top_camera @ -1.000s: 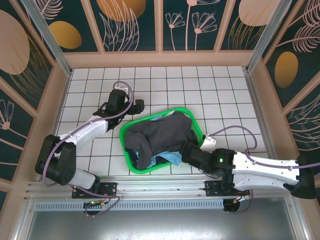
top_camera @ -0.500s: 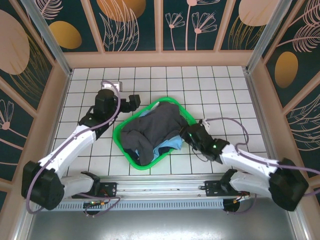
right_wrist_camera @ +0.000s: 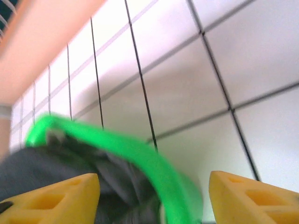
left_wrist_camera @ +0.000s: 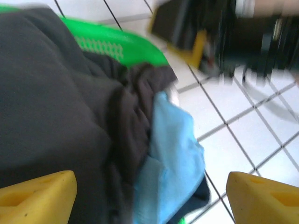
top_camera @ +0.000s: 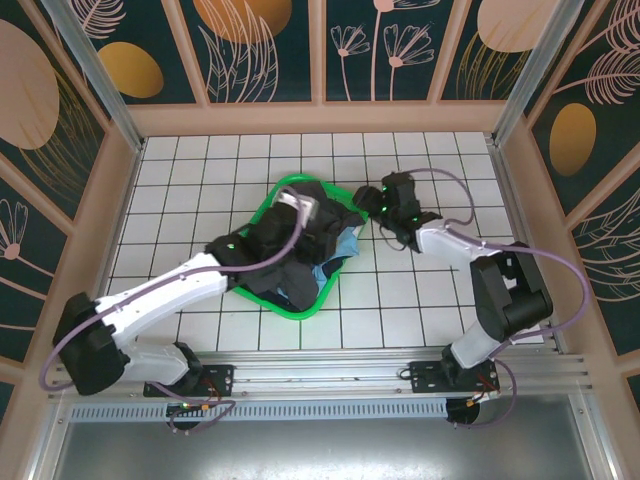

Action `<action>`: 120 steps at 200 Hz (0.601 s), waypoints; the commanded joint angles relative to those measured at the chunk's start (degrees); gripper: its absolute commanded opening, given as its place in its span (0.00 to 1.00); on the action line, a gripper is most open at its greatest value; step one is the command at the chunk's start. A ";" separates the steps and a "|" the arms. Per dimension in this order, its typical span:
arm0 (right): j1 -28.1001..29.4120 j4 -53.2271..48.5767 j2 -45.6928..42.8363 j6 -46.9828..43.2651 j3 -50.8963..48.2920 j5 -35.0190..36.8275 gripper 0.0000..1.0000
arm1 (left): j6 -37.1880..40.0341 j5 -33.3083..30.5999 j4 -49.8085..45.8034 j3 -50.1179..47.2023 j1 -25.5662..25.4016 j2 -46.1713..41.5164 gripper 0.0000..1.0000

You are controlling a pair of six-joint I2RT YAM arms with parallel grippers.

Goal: Fold and stack the t-shirts

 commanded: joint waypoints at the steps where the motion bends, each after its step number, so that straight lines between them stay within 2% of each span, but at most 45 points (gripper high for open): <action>1: -5.18 -1.99 -3.40 -4.71 0.30 -3.29 0.68 | -3.48 -8.70 -8.40 4.82 -5.59 2.48 0.81; 36: -13.96 -1.93 -11.41 -6.35 -8.18 -5.30 0.72 | -9.79 -12.09 -16.66 10.63 -10.86 13.79 0.56; 53: -17.80 -0.35 -14.65 -6.38 -12.84 -7.37 0.72 | -11.77 -11.48 -17.60 10.85 -12.26 16.66 0.48; 93: -23.93 1.45 -17.09 -7.14 -18.18 -12.68 0.73 | -12.93 -7.27 -14.87 8.59 -12.56 19.60 0.48; 107: -25.05 2.06 -17.62 -7.32 -19.26 -13.67 0.73 | -12.82 -9.65 -17.45 8.91 -12.56 20.80 0.52; 120: -25.98 2.68 -18.09 -7.47 -20.38 -14.49 0.74 | -13.54 -13.28 -20.32 9.03 -12.52 23.36 0.51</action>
